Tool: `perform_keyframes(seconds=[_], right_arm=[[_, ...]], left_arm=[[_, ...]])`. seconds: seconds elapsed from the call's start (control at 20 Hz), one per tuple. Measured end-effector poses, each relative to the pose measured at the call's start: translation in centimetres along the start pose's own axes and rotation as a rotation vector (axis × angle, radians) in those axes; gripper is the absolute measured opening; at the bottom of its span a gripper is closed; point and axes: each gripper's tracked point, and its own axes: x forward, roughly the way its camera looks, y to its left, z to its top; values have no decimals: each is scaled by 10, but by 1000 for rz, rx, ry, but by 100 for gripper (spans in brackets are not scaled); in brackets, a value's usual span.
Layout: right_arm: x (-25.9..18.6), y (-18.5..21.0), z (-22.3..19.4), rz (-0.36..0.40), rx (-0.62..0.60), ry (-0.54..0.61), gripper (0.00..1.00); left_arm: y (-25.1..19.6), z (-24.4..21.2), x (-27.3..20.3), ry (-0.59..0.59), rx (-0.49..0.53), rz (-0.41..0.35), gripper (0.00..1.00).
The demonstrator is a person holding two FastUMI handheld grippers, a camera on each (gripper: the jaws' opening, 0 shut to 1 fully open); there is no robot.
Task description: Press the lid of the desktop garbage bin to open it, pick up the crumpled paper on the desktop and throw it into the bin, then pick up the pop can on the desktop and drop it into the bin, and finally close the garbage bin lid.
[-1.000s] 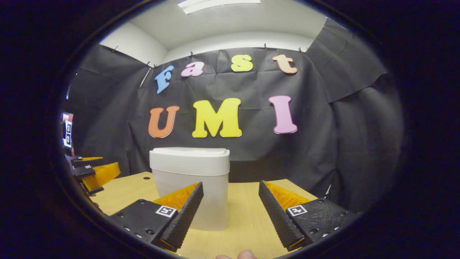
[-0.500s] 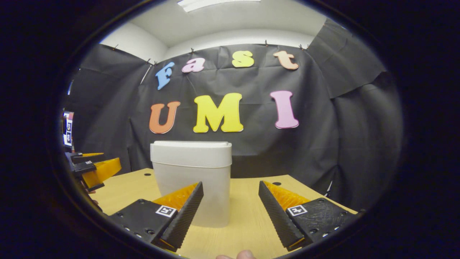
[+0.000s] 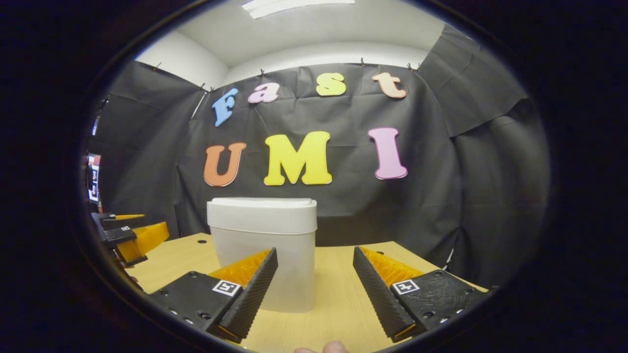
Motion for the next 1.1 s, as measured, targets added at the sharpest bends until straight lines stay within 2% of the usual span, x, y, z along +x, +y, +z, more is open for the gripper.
perform_keyframes(seconds=[0.05,0.2,1.1], right_arm=[[-1,-1,1,-1,-1,-2,93],[-3,-1,3,-6,-1,-8,96],[-11,4,3,-8,-21,-12,96]], left_arm=[[1,0,-1,-2,1,2,97],[2,2,-1,-7,7,6,97],[1,6,-3,-21,8,0,97]])
